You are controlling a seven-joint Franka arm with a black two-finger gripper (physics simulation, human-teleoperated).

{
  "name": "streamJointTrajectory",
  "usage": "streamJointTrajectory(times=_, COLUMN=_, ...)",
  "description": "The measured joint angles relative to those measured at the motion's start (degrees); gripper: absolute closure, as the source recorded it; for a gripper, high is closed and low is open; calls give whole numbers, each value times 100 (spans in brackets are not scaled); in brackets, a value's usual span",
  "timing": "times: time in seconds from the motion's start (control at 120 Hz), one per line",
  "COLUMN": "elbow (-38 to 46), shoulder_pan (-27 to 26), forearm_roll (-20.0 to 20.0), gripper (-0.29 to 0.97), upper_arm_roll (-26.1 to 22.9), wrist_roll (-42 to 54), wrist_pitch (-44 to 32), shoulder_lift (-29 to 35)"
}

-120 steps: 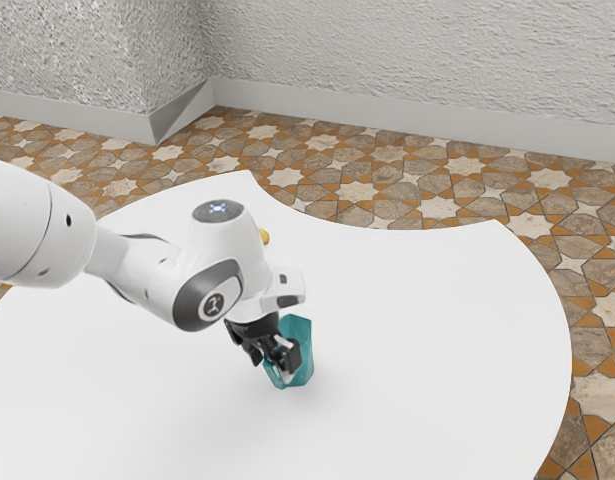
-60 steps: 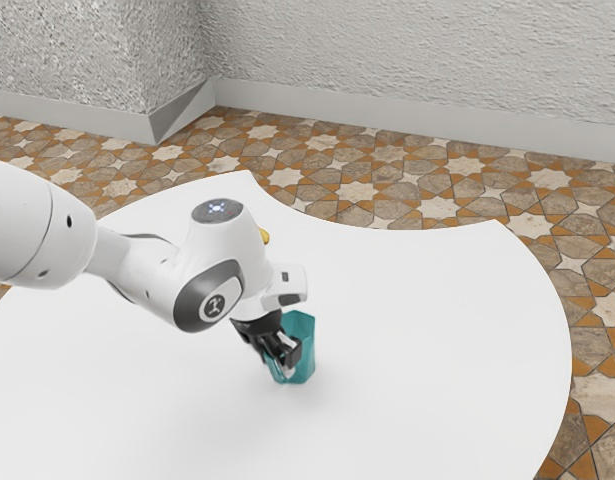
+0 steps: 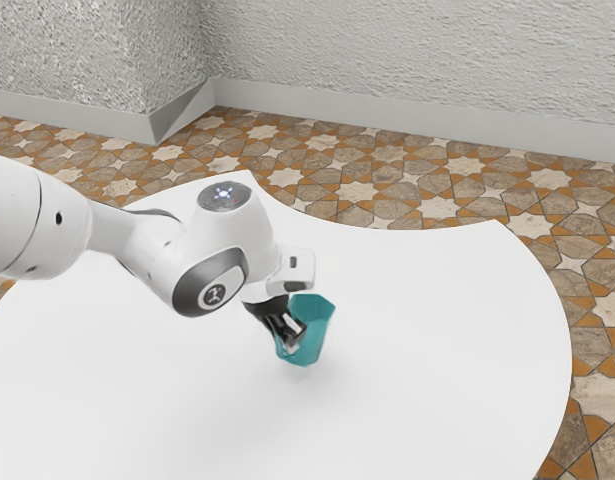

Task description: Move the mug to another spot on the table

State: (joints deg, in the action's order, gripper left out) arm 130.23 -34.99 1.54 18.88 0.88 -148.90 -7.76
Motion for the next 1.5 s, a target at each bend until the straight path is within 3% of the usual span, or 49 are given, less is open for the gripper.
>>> streamJointTrajectory(times=0.175, elbow=-43, shoulder_pan=-27, forearm_roll=130, gripper=59, upper_arm_roll=134, wrist_roll=-35, wrist_pitch=2, shoulder_lift=243)
streamJointTrajectory(times=0.675, elbow=312, shoulder_pan=75, forearm_roll=171, gripper=64, upper_arm_roll=1402, wrist_roll=-113, wrist_pitch=241, shoulder_lift=488)
streamJointTrajectory(times=1.242, elbow=844, shoulder_pan=41, forearm_roll=282, gripper=62, upper_arm_roll=1883, wrist_roll=-101, wrist_pitch=283, shoulder_lift=450)
streamJointTrajectory(times=1.383, elbow=934, shoulder_pan=-2, forearm_roll=281, gripper=63, upper_arm_roll=1920, wrist_roll=-79, wrist_pitch=237, shoulder_lift=430)
streamJointTrajectory(times=1.5, elbow=939, shoulder_pan=-50, forearm_roll=326, gripper=72, upper_arm_roll=2040, wrist_roll=-90, wrist_pitch=210, shoulder_lift=422)
